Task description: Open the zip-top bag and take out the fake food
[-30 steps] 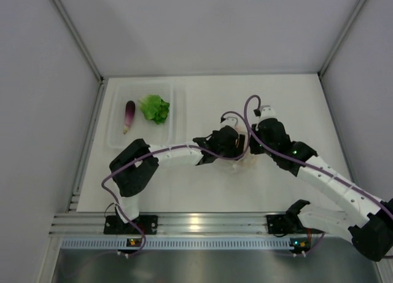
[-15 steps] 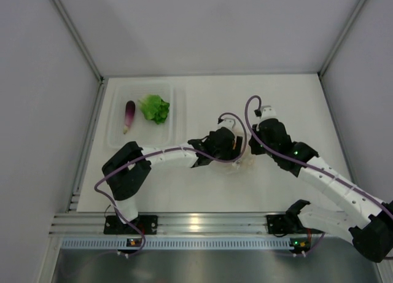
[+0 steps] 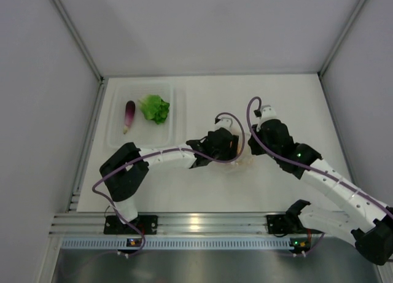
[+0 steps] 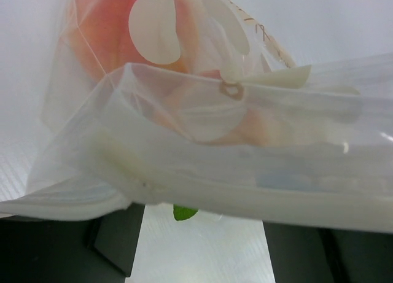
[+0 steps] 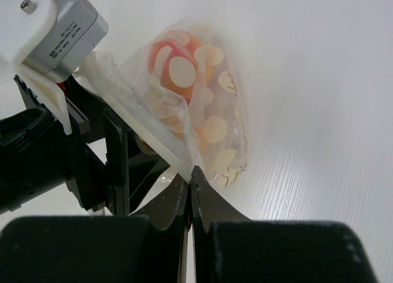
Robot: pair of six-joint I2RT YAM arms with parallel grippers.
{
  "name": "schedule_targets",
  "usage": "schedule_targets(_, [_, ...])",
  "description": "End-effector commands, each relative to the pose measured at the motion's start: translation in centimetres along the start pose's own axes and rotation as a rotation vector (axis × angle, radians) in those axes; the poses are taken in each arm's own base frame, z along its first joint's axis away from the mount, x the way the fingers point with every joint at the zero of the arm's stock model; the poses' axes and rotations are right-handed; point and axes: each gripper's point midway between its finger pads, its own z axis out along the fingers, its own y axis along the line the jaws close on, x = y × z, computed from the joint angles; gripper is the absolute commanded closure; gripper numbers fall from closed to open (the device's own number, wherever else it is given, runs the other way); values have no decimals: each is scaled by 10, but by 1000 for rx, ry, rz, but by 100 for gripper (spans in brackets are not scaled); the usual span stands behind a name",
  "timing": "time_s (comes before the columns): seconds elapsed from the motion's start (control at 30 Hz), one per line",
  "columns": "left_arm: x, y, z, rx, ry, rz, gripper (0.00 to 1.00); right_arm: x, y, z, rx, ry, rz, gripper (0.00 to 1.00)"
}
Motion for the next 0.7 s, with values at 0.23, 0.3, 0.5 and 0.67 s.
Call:
schedule_targets(0.23, [-13,-20,19,29,-1,-21,16,-23,19,-11,-83,-64,-23,100])
schedule_targets(0.3, [-15,-23,23,32,-3,-22,16,-20,19,-10,-87,-61,-21,100])
schedule_targets(0.5, [-14,-18,39,-7,-4,-6,15,-23,20,-15,-99,-75,-15,100])
schedule_targets(0.67, [1,-20,57,-5,37,1,14,-21,20,-15,-101,-68,-18,100])
